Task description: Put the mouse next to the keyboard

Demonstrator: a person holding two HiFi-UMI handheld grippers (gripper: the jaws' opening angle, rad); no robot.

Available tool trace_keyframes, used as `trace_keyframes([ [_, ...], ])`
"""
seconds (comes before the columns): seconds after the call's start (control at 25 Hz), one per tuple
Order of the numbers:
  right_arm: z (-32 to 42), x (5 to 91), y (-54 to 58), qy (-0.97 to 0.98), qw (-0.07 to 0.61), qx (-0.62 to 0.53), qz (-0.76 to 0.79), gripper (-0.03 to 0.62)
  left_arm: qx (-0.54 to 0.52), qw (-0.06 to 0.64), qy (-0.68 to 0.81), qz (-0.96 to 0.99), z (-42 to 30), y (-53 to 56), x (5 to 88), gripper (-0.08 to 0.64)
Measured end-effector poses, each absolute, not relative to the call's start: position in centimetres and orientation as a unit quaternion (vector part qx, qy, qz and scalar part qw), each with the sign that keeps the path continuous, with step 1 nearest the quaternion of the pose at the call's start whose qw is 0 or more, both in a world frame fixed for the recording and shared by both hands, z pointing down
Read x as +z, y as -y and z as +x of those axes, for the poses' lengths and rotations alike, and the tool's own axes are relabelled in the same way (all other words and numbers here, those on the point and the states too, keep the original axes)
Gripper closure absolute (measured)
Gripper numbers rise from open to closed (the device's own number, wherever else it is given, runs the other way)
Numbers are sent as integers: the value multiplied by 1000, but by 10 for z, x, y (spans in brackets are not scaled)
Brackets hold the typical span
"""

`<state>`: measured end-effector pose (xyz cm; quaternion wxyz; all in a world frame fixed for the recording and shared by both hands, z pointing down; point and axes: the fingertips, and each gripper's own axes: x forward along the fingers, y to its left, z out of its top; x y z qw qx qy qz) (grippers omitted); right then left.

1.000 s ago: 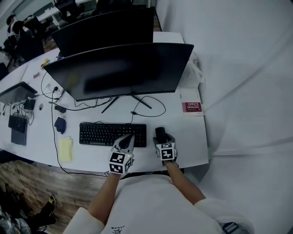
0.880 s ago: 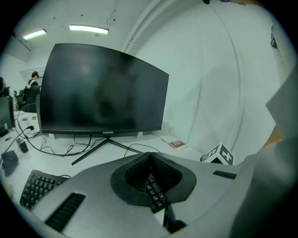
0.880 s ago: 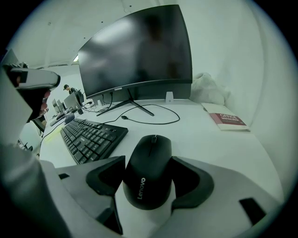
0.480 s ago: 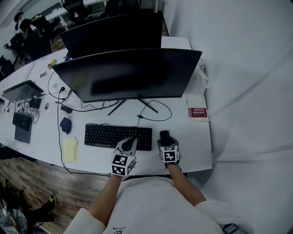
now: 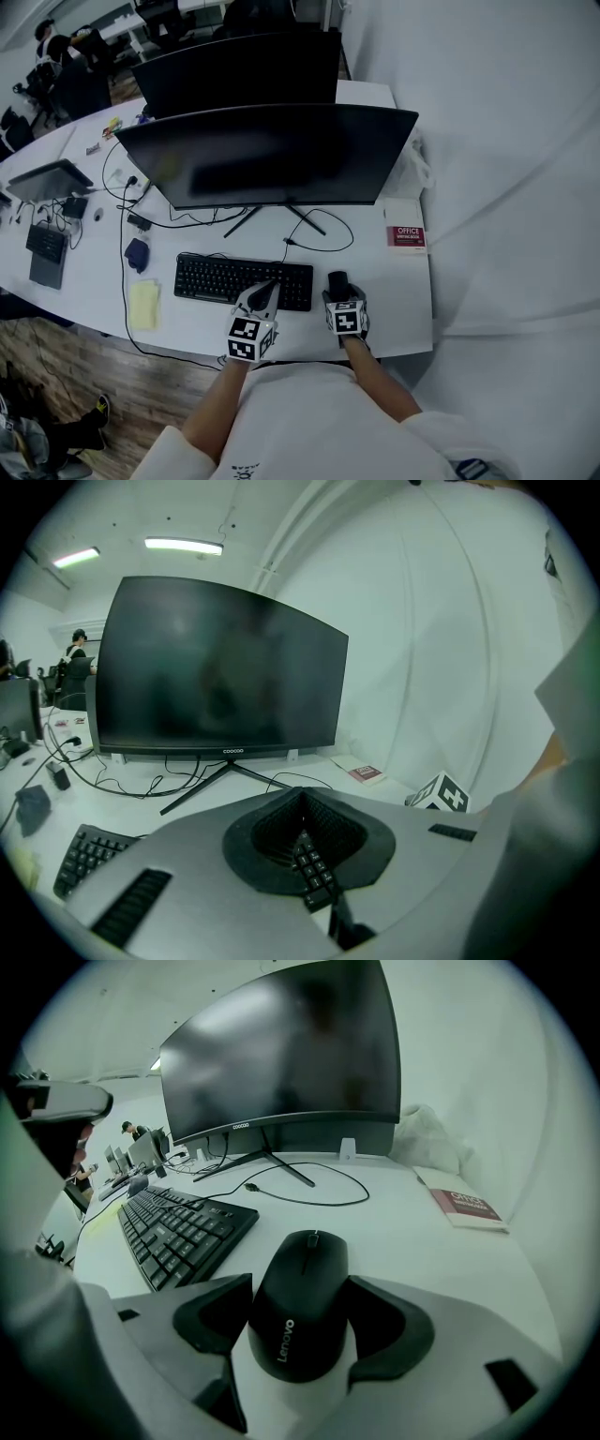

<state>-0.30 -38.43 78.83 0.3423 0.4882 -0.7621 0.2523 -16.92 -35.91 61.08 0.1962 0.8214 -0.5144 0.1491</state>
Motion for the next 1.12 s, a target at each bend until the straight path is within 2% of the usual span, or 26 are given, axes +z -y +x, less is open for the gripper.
trace_keyframes([
  [0.48,-7,781,380,780,333,260,462,242,140,188,528,816,-179,354,603,554],
  [0.88,-4,712,382,820,246,251,452,249,111,186,549,807,-195,354,585,554],
  [1.0,-13,676,383,845,206,242,430,364,102,180,554,806,-198,354,573,555],
  [1.12,-21,643,381,867,174,227,407,448,89,173,558,807,-201,355,561,554],
])
